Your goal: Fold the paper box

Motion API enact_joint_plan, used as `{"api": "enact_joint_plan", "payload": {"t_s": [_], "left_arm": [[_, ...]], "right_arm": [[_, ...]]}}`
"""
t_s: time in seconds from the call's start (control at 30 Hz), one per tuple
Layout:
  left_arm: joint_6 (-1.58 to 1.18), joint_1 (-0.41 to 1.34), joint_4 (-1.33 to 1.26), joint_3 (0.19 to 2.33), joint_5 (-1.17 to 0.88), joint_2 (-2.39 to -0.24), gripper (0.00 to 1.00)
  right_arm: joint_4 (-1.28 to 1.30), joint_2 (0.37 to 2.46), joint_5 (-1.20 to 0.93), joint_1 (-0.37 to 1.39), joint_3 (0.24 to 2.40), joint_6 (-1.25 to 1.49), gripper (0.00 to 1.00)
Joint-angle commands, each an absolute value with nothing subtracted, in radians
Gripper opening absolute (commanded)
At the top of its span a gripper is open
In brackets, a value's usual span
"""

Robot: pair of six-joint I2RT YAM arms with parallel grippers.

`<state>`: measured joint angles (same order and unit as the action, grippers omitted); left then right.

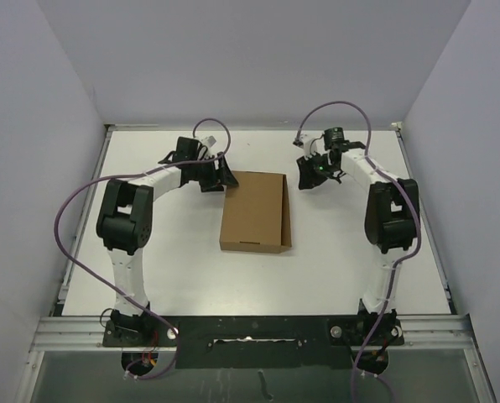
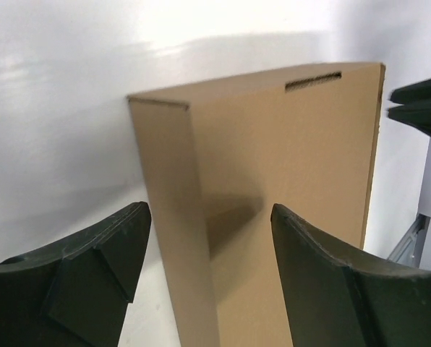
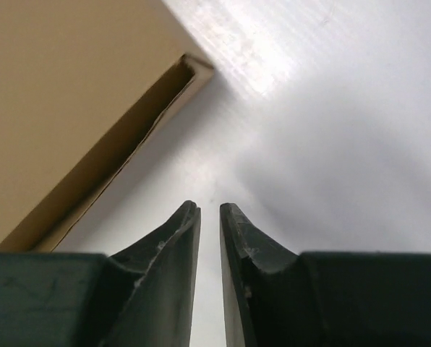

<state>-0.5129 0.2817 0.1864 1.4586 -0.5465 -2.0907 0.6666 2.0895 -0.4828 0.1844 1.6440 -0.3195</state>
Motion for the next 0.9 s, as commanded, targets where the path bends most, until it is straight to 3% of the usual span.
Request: {"api": "enact_joint_plan", "payload": {"t_s": [0.0, 0.13, 0.23, 0.33, 0.4, 0.57, 0.87], "left_arm": [[-0.507, 0.242, 0.113, 1.392, -0.577, -1.864, 0.67], [-0.463, 0.238, 0.072, 1.233, -0.587, -1.7, 0.68], [-0.459, 0.243, -0.039, 1.047, -0.597, -1.551, 0.68], [-0.452, 0.258, -0.11, 0.863, -0.573, -1.413, 0.71], [-0.442, 0.276, -0.121, 0.768, -0.541, -1.34, 0.75], [-0.471, 0.296, -0.165, 0.618, -0.516, -1.28, 0.79], [-0.536, 0.345, -0.273, 0.611, -0.529, -1.44, 0.78]], "right_arm": [[0.63, 1.896, -0.692, 0.171, 1.531, -0.408, 0.21], [0.637, 1.733, -0.865, 0.161, 1.36, -0.592, 0.22], [0.621, 1.579, -0.986, 0.16, 1.156, -0.867, 0.38], [0.739, 1.474, -1.043, 0.158, 1.017, -1.294, 0.47], [0.772, 1.444, -1.016, 0.157, 0.98, -1.345, 0.51], [0.831, 1.487, -0.929, 0.179, 0.951, -1.413, 0.39], [0.751, 1.622, -0.764, 0.315, 0.947, -1.316, 0.19]]}}
